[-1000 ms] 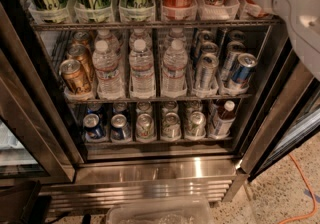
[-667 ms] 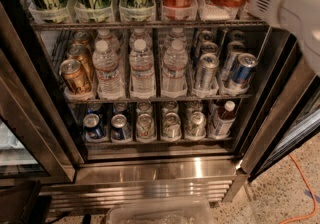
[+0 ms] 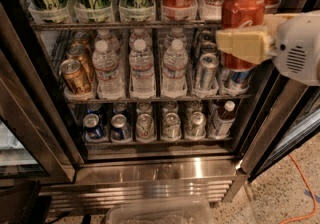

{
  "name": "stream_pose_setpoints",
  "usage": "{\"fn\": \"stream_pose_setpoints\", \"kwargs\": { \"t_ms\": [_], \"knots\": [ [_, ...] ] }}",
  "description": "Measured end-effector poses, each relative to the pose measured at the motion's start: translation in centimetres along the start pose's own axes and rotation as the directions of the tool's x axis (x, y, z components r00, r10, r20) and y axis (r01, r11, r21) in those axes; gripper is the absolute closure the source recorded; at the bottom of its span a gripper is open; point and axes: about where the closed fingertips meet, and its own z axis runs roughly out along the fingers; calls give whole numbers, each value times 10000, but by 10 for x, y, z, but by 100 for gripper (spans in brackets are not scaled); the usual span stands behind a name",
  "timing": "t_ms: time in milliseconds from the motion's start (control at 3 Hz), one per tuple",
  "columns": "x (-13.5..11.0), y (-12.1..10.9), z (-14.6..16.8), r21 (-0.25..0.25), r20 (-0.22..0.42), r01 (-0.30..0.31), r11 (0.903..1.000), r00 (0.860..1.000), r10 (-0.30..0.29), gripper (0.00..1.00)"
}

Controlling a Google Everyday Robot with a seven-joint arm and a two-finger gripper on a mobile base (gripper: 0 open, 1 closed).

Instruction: Pick coke can from top shelf of fridge

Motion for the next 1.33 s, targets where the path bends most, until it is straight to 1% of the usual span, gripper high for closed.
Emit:
{"fn": "stream_pose_setpoints", "kwargs": {
  "t_ms": [333, 667, 1000, 1333],
  "knots": [
    [-8, -3, -12, -792, -718, -92, 9968, 9974, 35, 100],
    [-8, 8, -14, -1780, -1670, -300, 9836, 9860, -1, 100],
    [13, 39, -24, -3108, -2681, -484, 9492, 9626, -387, 100],
    [33, 66, -40, -4057, -3309, -738, 9110, 9410, -711, 100]
  ]
}}
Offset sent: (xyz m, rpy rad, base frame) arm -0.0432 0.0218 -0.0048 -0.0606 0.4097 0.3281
